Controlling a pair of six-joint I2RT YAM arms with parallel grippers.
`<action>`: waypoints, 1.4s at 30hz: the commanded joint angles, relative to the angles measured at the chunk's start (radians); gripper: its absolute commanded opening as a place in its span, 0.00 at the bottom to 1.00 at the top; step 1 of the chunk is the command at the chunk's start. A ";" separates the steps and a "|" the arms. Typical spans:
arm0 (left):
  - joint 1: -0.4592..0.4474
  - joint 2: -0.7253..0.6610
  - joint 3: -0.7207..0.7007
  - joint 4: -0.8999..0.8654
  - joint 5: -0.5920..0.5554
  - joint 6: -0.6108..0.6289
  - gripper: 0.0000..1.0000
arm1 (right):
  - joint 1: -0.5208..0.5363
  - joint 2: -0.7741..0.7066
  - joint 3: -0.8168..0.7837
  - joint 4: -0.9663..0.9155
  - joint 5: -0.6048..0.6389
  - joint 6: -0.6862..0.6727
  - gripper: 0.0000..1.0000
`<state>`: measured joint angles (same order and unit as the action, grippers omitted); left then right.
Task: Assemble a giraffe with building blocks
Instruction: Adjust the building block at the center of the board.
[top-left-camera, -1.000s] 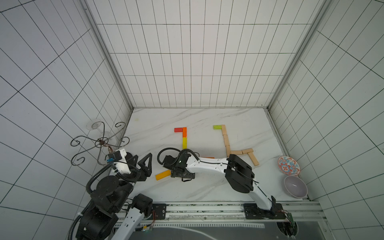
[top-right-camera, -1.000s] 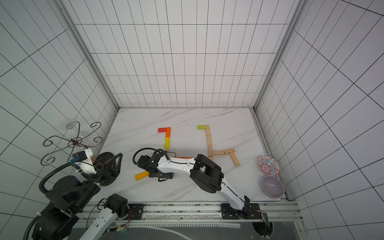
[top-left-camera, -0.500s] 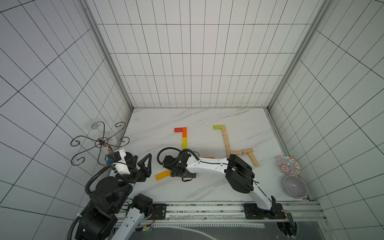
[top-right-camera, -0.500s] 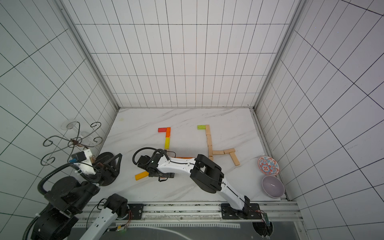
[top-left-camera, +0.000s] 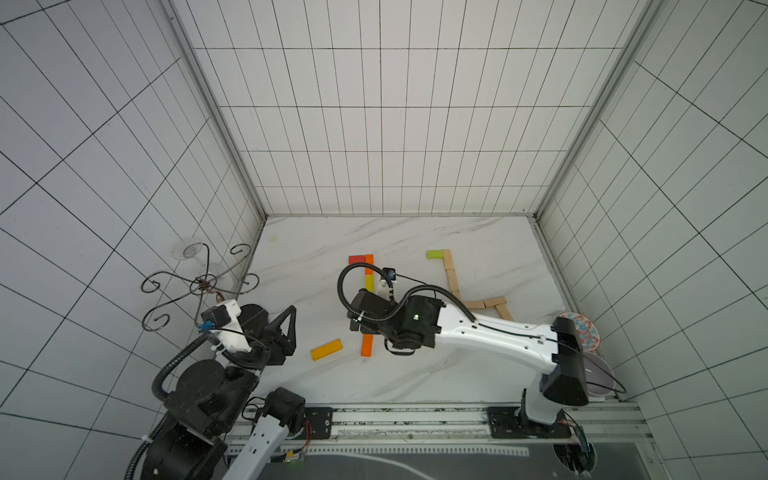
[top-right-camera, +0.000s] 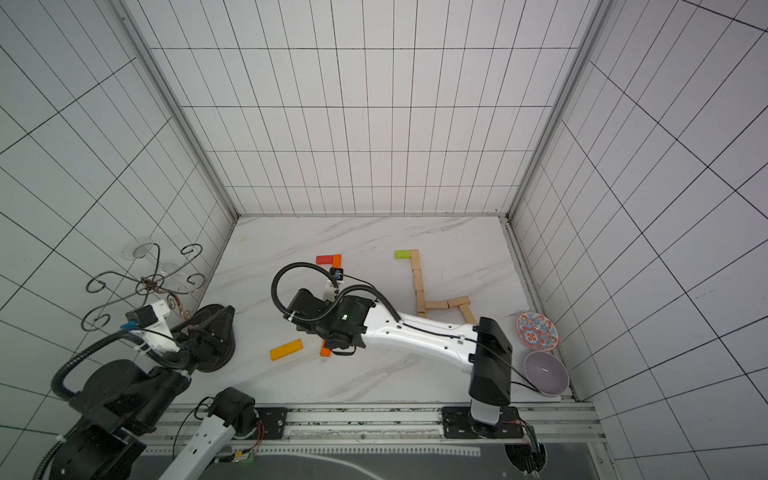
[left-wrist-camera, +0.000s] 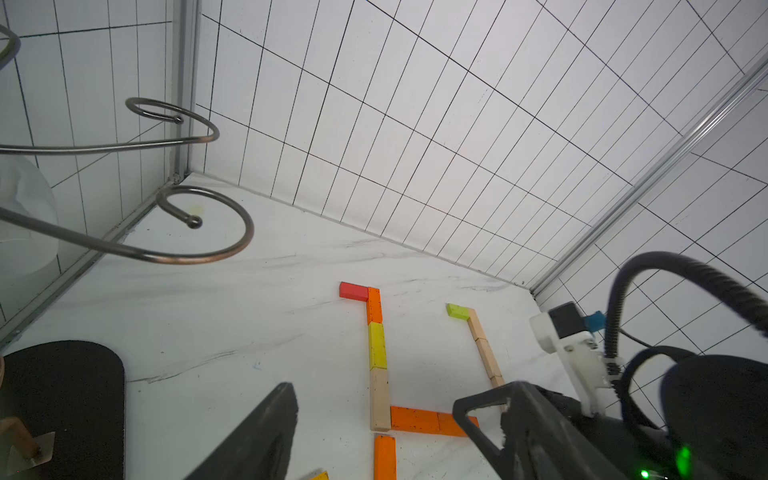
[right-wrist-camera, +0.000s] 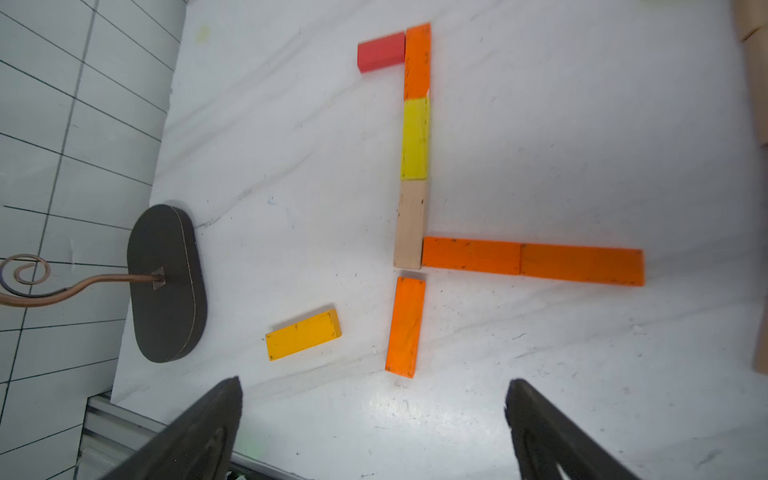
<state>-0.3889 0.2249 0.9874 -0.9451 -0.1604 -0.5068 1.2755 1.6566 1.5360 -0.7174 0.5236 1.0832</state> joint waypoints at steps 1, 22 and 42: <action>0.004 0.032 0.006 0.010 0.000 -0.024 0.80 | -0.005 -0.123 -0.229 0.207 0.120 -0.198 1.00; -0.115 0.607 -0.217 0.110 0.318 -0.013 0.61 | -0.305 -0.737 -0.825 0.613 0.095 -0.672 0.92; -0.379 1.196 -0.139 0.221 0.120 -0.022 0.60 | -0.395 -0.742 -0.856 0.630 0.023 -0.709 0.90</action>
<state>-0.7650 1.3853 0.8143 -0.7597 -0.0223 -0.5461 0.8925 0.9226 0.7353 -0.1101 0.5594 0.3916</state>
